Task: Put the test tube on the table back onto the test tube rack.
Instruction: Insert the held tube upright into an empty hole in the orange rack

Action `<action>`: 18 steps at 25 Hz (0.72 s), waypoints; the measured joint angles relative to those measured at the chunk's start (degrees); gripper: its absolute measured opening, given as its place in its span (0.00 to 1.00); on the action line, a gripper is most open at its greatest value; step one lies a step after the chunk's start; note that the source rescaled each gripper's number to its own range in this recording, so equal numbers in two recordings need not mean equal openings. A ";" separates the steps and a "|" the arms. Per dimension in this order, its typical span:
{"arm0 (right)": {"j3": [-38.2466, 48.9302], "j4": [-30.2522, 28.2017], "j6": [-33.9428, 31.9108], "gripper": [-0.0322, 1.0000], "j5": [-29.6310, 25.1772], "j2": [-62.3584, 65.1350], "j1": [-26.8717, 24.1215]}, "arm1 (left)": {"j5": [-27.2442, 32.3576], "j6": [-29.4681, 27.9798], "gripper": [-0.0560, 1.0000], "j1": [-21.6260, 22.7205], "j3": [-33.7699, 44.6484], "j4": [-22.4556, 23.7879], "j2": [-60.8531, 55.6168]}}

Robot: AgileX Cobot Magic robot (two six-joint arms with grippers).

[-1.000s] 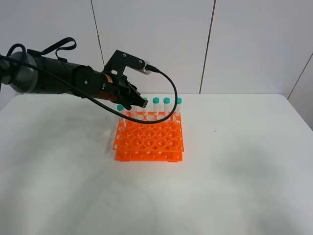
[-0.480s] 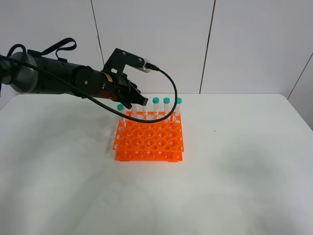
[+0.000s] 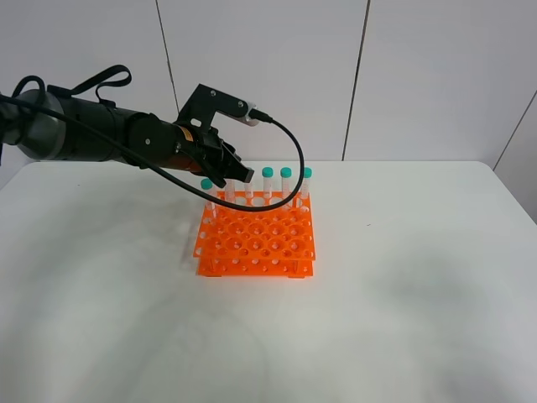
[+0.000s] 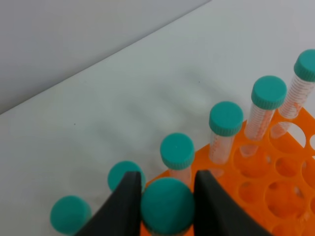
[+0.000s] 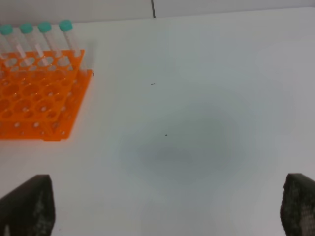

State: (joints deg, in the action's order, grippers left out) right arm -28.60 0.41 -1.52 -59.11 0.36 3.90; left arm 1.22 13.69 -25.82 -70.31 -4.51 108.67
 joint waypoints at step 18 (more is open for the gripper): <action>0.00 0.00 0.00 1.00 0.00 0.00 0.00 | 0.03 0.00 0.05 0.00 0.00 0.00 2.78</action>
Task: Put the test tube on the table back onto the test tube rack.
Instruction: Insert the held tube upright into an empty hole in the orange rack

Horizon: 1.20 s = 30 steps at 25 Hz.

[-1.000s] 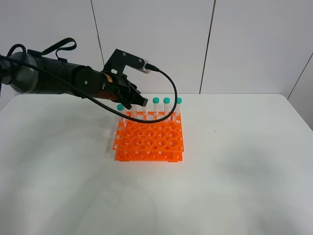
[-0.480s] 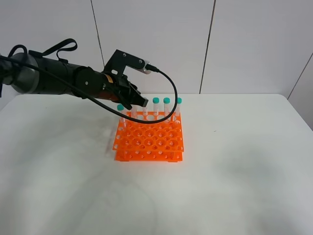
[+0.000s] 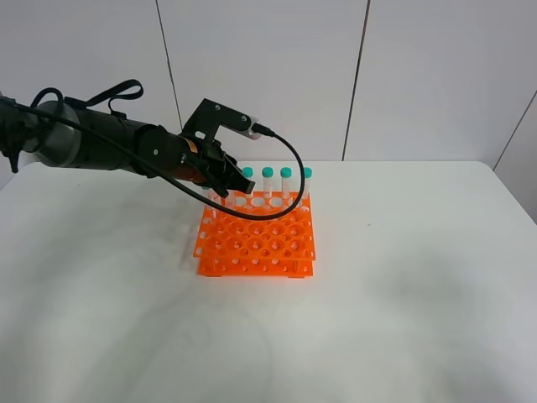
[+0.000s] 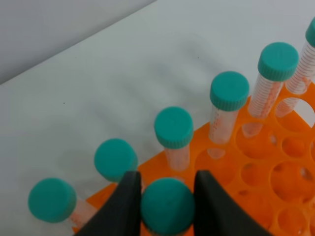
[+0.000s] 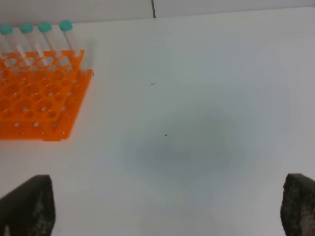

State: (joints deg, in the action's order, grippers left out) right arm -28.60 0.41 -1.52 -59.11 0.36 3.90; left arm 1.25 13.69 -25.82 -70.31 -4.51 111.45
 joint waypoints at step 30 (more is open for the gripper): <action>0.00 0.00 0.00 1.00 0.00 0.00 0.00 | 0.13 0.00 0.05 0.63 -0.28 -0.17 2.90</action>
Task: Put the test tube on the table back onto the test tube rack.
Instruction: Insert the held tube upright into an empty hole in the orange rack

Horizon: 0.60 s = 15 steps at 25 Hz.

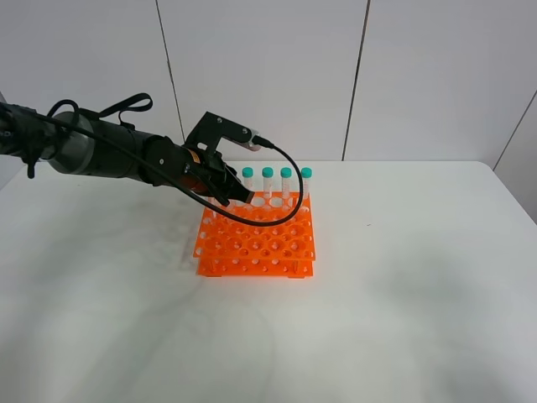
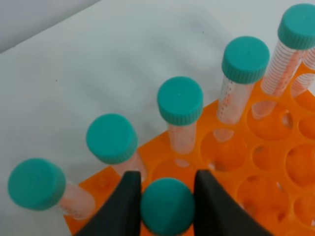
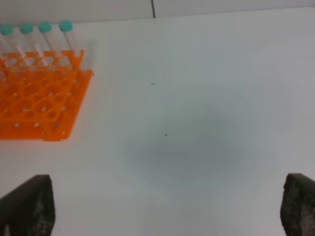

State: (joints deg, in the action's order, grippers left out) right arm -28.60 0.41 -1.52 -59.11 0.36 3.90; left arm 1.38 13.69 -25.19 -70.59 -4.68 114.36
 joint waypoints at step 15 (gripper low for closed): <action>0.00 0.00 0.00 1.00 0.00 0.00 0.00 | 0.25 -0.16 0.05 0.20 0.00 -0.19 0.00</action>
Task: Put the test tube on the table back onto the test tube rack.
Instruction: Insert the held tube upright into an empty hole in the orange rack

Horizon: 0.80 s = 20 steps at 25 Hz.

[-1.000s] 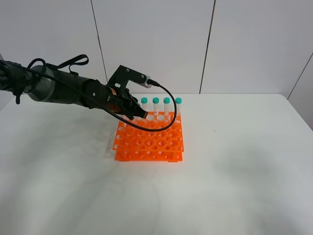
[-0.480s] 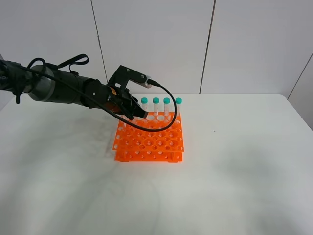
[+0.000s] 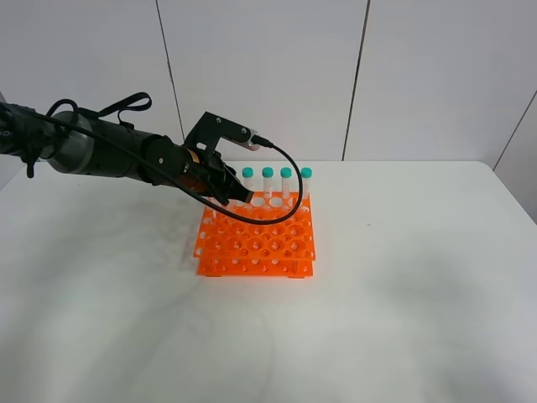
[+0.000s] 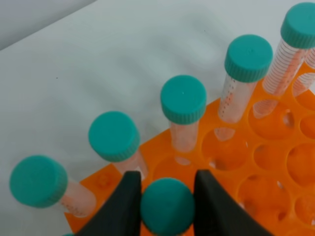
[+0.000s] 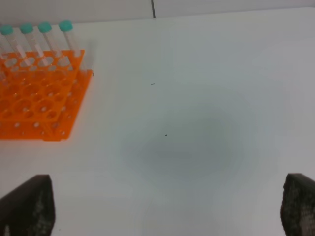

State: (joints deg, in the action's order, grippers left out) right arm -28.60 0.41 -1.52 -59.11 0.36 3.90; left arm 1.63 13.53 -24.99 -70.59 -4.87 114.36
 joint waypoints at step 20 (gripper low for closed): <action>0.00 0.00 0.00 1.00 0.00 0.00 0.00 | 1.20 0.00 0.47 0.29 0.00 0.00 -0.05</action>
State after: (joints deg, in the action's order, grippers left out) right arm -28.60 0.41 -1.52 -59.11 0.36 3.90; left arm 2.83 13.53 -24.70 -70.59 -4.87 114.30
